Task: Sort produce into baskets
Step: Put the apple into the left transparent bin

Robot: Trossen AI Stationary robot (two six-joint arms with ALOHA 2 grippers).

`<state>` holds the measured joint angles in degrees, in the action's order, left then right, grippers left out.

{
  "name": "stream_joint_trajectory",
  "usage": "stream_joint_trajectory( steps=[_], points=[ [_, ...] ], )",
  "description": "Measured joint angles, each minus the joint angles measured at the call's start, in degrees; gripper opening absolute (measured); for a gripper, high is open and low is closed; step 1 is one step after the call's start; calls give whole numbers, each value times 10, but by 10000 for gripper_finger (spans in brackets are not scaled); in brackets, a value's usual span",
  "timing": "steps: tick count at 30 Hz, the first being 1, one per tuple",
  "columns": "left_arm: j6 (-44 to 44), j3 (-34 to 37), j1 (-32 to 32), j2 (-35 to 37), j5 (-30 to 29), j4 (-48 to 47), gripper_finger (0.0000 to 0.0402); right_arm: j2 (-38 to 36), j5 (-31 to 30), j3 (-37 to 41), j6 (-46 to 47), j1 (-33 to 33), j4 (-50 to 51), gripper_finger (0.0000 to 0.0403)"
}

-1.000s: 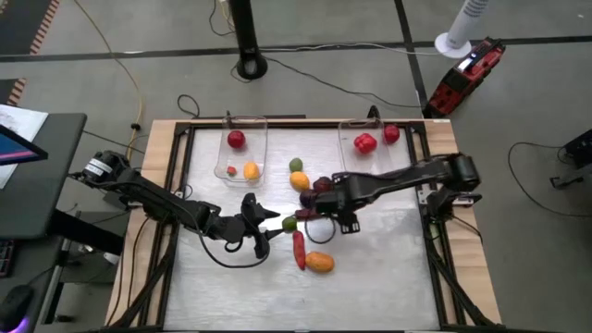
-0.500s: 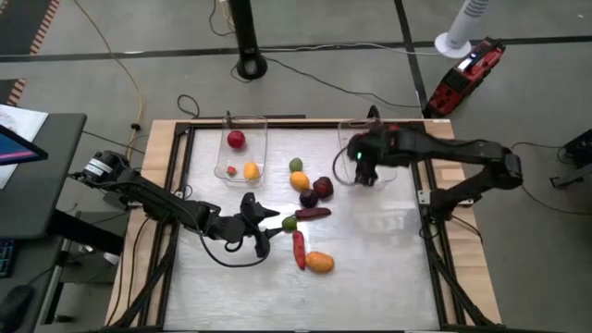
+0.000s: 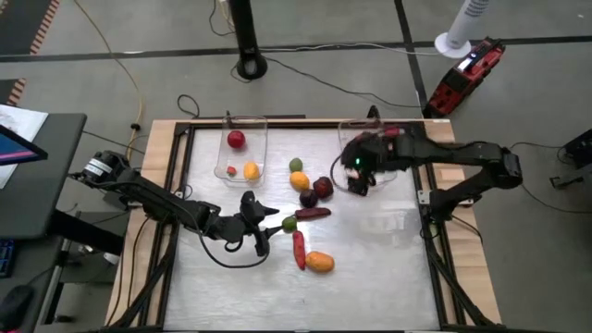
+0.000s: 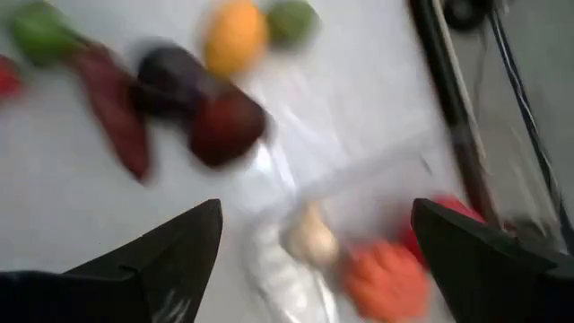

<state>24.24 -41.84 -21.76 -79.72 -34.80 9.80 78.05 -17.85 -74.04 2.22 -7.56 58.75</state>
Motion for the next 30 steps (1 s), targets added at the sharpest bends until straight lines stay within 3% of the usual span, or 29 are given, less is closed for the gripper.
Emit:
stream_joint_trajectory(
  steps=[5,9,18,30],
  points=[
    [-9,0,0,0,9,4,226,44,1,4,-6,74,-79,383],
    [3,0,-2,0,-33,7,226,105,22,4,-30,87,-120,384],
    [-11,0,-14,0,-52,0,238,204,32,-1,-87,56,-157,396],
    [-11,0,-14,0,-31,-12,250,294,52,-3,-102,-23,-175,393]
  ],
)
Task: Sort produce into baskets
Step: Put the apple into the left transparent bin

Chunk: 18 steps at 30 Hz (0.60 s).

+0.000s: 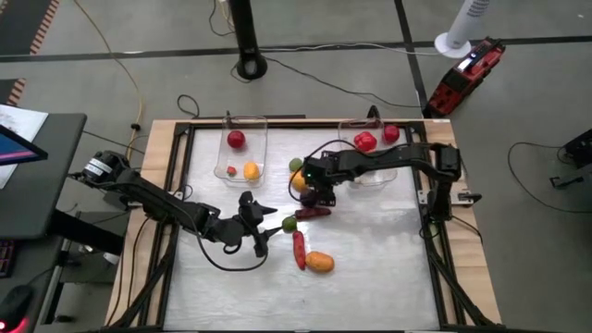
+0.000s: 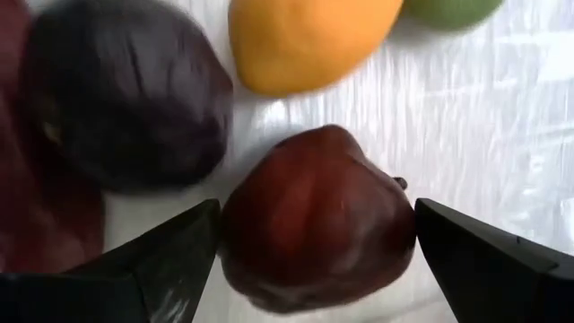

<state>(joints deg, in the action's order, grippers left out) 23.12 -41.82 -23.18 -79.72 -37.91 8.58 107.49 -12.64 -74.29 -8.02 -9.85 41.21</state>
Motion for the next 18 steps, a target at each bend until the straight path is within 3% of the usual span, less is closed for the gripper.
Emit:
stream_joint_trajectory(
  steps=[10,18],
  points=[
    [-4,0,0,0,0,-14,250,1,-8,1,-15,10,-14,343],
    [-4,0,1,0,0,-14,250,-73,-3,-16,4,29,36,297]
  ],
)
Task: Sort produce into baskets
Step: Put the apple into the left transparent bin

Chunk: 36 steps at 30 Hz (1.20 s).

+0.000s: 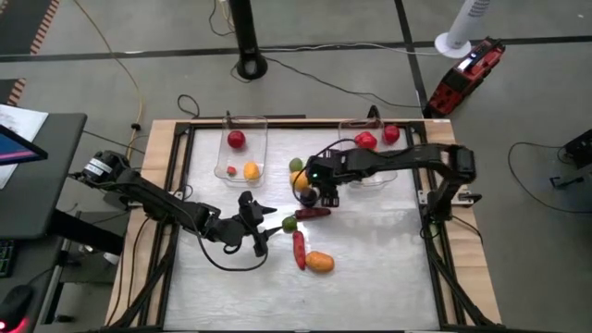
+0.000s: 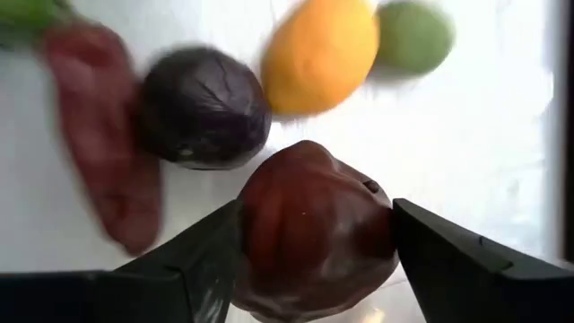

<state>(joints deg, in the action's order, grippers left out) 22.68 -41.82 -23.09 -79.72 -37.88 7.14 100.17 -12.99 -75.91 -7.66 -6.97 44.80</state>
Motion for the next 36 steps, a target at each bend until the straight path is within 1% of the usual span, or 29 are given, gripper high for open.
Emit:
stream_joint_trajectory(
  steps=[3,8,11,14,16,20,22,24,28,32,34,36],
  points=[
    [0,0,0,0,0,0,250,-50,-4,-9,8,13,13,292],
    [0,0,0,0,0,0,250,-139,-51,-12,27,35,19,291],
    [1,0,0,0,0,0,250,-177,-52,-13,45,40,29,291],
    [3,0,0,0,-1,0,250,-200,-53,-13,53,50,18,291],
    [2,0,0,0,-1,0,250,-204,-53,-13,51,56,-8,291],
    [-23,-17,-4,25,-12,-28,250,-184,-49,-13,23,65,-82,291],
    [-34,-27,-23,59,-40,-35,250,-162,-40,-13,5,64,-125,291],
    [-49,-26,-54,92,-75,-40,250,-139,-16,-13,-13,60,-176,291],
    [-64,-12,-127,147,-180,-43,250,-94,19,-13,-45,50,-291,291],
    [-57,2,-179,173,-268,-65,250,-49,76,-13,-55,30,-402,291],
    [-52,8,-192,182,-301,-72,250,-20,112,-13,-45,18,-469,291],
    [-50,9,-201,188,-331,-85,250,6,133,-13,-41,7,-518,291]
  ],
)
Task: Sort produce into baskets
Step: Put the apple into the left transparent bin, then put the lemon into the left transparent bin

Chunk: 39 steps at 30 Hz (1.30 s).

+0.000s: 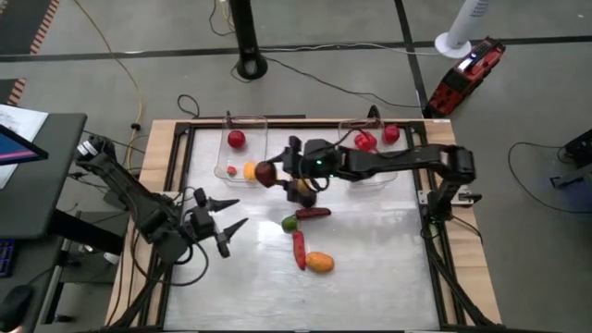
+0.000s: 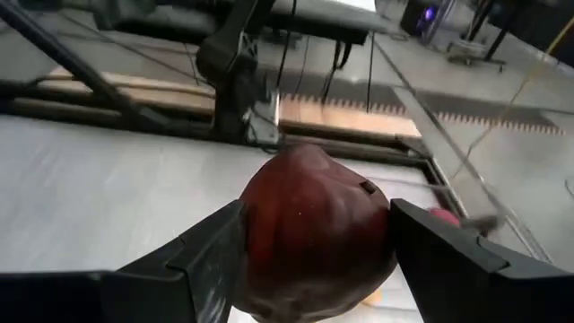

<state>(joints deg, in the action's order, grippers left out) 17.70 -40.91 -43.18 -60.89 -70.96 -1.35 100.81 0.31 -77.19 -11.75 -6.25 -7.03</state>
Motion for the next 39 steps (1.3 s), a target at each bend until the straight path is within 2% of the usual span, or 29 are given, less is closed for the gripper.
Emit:
stream_joint_trajectory(
  steps=[2,6,10,13,15,18,21,26,30,39],
  points=[
    [4,0,-2,7,-12,-14,250,33,7,-11,2,-10,-55,291],
    [6,0,-1,23,-19,-32,250,101,6,-63,1,-25,-96,291],
    [8,0,-1,36,-20,-42,250,168,-46,-133,-2,-43,-86,292],
    [18,0,-2,41,-17,-62,250,207,-54,-187,-4,-60,-39,303],
    [36,0,-2,41,-15,-79,250,222,-23,-220,3,-71,11,319],
    [65,0,-2,40,-15,-110,250,228,9,-263,10,-82,86,349],
    [87,0,-2,40,-19,-133,250,221,12,-290,-5,-81,159,374],
    [101,0,-1,40,-12,-138,250,165,9,-293,-12,-72,297,380],
    [106,0,-1,39,3,-138,250,125,-13,-260,-11,-63,353,367],
    [129,0,-1,39,28,-148,250,43,-41,-70,24,-48,320,341]
  ],
)
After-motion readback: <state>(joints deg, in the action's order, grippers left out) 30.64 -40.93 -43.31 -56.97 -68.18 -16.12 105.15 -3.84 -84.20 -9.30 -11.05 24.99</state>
